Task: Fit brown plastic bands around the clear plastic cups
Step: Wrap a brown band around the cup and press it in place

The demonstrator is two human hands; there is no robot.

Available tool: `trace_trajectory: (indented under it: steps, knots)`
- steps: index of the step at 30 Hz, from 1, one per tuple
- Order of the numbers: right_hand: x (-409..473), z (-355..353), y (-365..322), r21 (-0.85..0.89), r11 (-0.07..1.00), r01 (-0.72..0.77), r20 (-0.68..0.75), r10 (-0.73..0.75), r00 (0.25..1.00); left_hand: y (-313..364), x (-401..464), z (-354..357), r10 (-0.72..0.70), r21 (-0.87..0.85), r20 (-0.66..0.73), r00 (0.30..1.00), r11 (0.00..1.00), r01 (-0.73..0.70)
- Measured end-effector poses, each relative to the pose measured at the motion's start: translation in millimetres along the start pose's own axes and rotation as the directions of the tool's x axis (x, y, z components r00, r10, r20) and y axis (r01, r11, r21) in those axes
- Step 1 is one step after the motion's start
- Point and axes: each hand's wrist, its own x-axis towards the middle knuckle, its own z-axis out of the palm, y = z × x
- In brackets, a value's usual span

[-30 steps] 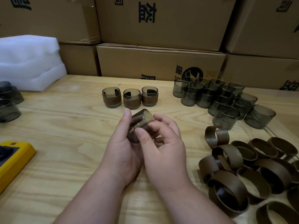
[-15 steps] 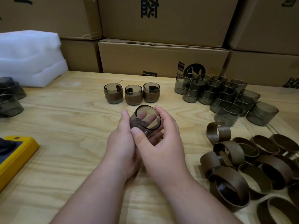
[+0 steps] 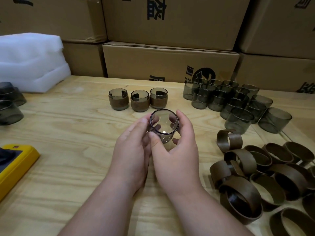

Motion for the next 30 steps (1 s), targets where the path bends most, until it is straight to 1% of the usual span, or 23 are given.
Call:
trace_trajectory:
  steps: [2, 4, 6, 9, 12, 14, 16, 19, 21, 25, 30]
  knots:
    - [0.5, -0.2, 0.9, -0.006, 1.000, 0.011, 0.022, -0.011, 1.000, 0.8, -2.4, 1.0, -0.010, -0.029, 0.019, 1.000, 1.000, 0.010]
    - [-1.3, 0.9, -0.6, 0.016, 1.000, 0.004, 0.083, -0.005, 0.997, 2.7, -4.6, 1.9, -0.037, -0.074, 0.038, 0.999, 0.996, 0.039]
    - [-3.5, 1.7, -4.4, 0.043, 0.998, 0.036, 0.128, -0.041, 0.991, 4.3, -6.4, 1.8, -0.054, -0.046, 0.067, 0.996, 0.997, 0.057]
    - [-5.7, 1.4, -9.1, 0.061, 0.993, 0.097, 0.128, -0.104, 0.986, 5.3, -7.0, -0.3, -0.070, -0.038, 0.083, 0.994, 0.997, 0.073]
    - [-5.3, -0.6, -6.4, 0.081, 0.992, 0.102, 0.101, -0.110, 0.989, 6.0, -6.8, 0.9, -0.053, -0.058, 0.064, 0.997, 0.997, 0.057]
    - [-3.2, -2.6, -6.0, 0.070, 0.995, 0.070, 0.039, -0.073, 0.997, 5.4, -6.4, 3.1, -0.023, -0.039, 0.063, 0.998, 0.999, 0.025]
    - [0.0, -4.9, -7.6, 0.093, 0.996, -0.017, -0.032, 0.020, 0.999, 4.6, -5.1, 3.4, -0.004, -0.043, 0.047, 0.999, 0.999, 0.006]
    - [6.3, -7.9, -7.3, 0.139, 0.977, -0.160, -0.104, 0.175, 0.979, 4.2, -3.6, 3.0, 0.002, -0.045, 0.011, 1.000, 0.999, -0.002]
    - [10.3, -10.1, -6.3, 0.182, 0.960, -0.214, -0.137, 0.240, 0.961, 4.6, -3.0, 3.6, -0.003, -0.045, -0.005, 1.000, 0.999, 0.003]
    - [14.7, -12.2, -5.3, 0.240, 0.940, -0.242, -0.181, 0.288, 0.940, 5.3, -2.5, 3.4, -0.007, -0.044, -0.011, 1.000, 0.999, 0.006]
    - [14.0, -11.6, -4.4, 0.215, 0.937, -0.276, -0.178, 0.316, 0.932, 5.8, -3.1, 4.6, -0.009, -0.042, -0.011, 1.000, 0.999, 0.009]
